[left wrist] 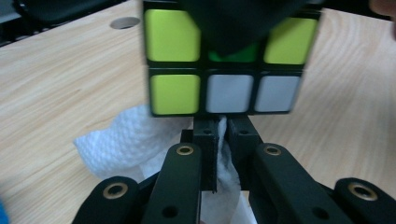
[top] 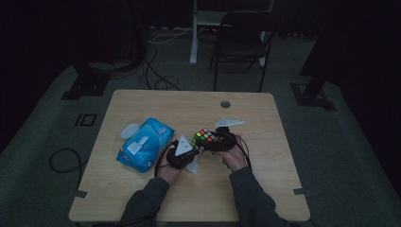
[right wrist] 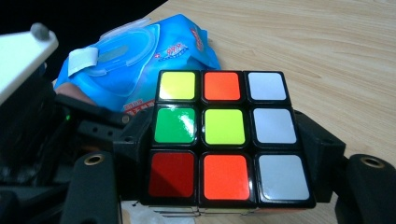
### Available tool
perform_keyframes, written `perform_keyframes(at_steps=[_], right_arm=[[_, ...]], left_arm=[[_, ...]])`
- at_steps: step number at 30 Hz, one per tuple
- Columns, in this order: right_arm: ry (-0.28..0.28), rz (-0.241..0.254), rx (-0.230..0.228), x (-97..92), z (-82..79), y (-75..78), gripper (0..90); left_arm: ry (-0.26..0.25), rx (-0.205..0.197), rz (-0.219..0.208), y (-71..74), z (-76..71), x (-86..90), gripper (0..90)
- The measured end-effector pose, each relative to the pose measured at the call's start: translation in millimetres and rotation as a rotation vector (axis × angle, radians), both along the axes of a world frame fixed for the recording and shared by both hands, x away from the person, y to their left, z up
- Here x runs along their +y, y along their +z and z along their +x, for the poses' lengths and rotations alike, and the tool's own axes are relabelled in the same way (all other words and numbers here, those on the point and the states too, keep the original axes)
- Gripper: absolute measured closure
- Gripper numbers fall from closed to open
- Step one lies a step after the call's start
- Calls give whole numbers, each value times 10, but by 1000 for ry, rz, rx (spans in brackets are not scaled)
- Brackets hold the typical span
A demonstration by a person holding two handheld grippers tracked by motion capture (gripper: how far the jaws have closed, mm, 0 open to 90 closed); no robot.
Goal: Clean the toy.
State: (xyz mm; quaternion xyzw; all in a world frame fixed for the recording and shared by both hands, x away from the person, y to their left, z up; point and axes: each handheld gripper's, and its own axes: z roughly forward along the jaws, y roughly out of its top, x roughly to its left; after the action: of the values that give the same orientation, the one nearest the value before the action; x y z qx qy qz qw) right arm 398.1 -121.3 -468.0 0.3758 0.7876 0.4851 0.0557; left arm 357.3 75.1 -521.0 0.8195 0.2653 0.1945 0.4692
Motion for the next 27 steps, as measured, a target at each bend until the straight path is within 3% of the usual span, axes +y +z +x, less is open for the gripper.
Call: perform_keyframes(at_steps=[6,9,15,23,27], right_arm=[[-4,5,4,0,6,-3,339],[-6,6,4,-5,9,-3,339],[3,0,2,-25,-11,6,339],[-3,-3,2,-74,-24,-10,339],[-2,-13,6,-85,-31,-37,339]], left_arm=[[-48,4,-2,-17,-47,-68,857],[-48,2,2,-16,-49,-74,857],[5,-4,-9,18,12,37,858],[85,19,-47,65,123,223,858],[100,25,-59,110,155,273,858]])
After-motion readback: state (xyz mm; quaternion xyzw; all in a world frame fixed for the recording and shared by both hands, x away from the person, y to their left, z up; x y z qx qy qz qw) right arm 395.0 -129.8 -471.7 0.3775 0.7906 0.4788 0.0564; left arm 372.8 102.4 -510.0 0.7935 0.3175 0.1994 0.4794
